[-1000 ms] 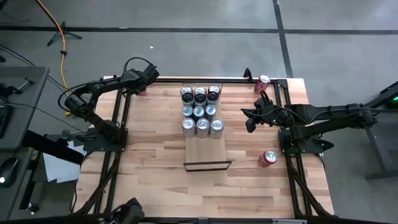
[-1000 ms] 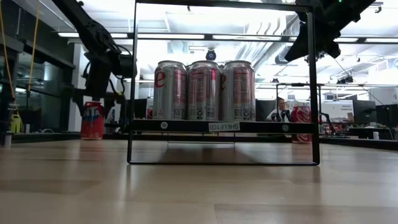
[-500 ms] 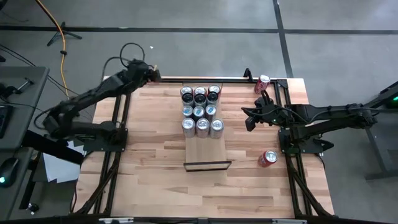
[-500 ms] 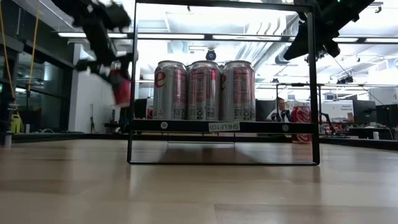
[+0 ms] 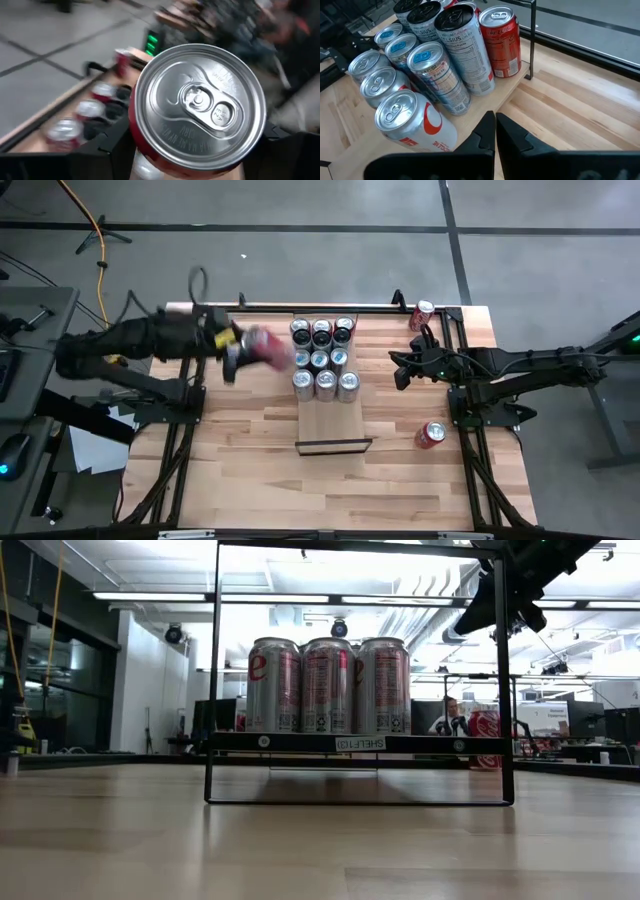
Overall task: Place canned beverage on shelf
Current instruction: Put the red soda can on the shelf
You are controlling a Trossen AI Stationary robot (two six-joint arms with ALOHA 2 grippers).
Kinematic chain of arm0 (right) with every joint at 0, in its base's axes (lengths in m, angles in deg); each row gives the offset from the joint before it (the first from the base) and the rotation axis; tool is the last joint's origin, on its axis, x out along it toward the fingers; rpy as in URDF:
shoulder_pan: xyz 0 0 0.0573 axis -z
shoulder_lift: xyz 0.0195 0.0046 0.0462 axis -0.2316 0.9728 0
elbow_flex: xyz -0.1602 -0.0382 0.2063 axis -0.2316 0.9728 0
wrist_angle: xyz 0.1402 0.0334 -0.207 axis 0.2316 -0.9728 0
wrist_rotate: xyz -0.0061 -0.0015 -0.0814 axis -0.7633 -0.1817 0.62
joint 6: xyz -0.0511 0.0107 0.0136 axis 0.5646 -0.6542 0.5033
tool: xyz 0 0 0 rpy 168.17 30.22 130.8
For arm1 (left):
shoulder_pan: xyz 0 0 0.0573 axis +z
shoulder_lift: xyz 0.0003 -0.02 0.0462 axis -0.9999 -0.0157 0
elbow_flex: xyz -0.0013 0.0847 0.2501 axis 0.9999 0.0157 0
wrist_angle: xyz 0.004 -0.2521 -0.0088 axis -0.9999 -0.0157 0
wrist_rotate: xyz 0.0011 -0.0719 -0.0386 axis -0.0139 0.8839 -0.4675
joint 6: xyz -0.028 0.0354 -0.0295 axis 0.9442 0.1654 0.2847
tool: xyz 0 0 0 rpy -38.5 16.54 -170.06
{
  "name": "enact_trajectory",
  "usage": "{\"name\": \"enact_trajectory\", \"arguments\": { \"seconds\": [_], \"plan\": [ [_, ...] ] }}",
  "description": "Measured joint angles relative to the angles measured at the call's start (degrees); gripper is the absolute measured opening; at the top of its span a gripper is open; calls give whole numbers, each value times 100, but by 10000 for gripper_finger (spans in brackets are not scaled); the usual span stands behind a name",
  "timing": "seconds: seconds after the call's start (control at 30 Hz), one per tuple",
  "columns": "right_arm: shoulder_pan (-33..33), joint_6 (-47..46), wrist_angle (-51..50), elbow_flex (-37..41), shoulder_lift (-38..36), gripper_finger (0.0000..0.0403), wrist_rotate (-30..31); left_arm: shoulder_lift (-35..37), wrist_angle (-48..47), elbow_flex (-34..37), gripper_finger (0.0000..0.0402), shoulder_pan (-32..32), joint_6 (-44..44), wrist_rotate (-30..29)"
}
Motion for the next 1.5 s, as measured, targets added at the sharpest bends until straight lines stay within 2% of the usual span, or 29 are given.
{"name": "enact_trajectory", "arguments": {
  "seconds": [0.13, 0.2, 0.33, 0.43, 0.53, 0.6, 0.83, 1.07, 1.27, 1.5],
  "plan": [
    [0, -90, -2, 0, 0, 0, -1, -530, -383, -61, 215, -1449, -119, -739],
    [0, -92, -2, 0, 2, 0, -4, -822, -365, 52, 215, -1926, 100, -1004],
    [0, -92, -1, 0, 4, 0, -8, -1191, 161, 453, 215, -2553, 565, -1319],
    [0, -119, 2, 0, 23, 0, -15, -1306, 670, 784, 218, -2784, 759, -1678],
    [0, -153, 11, 0, 55, 0, -19, -1303, 707, 999, 226, -2845, 962, -2137],
    [0, -194, -1, 0, 84, 0, -25, -1312, 619, 1112, 224, -2819, 988, -2154],
    [0, -242, -10, 0, 191, 0, -70, -1635, 795, 1359, 218, -2612, 848, -1409],
    [0, -260, -10, 0, 271, 0, -84, -2237, 934, 1361, 221, -2406, 596, -1418],
    [-4, -262, -1, 0, 269, 0, -180, -2753, 1134, 1361, 221, -2266, 441, -1093],
    [-4, -262, -1, 0, 307, 0, -273, -3201, 1316, 1361, 222, -2223, 65, -1107]
  ]
}}
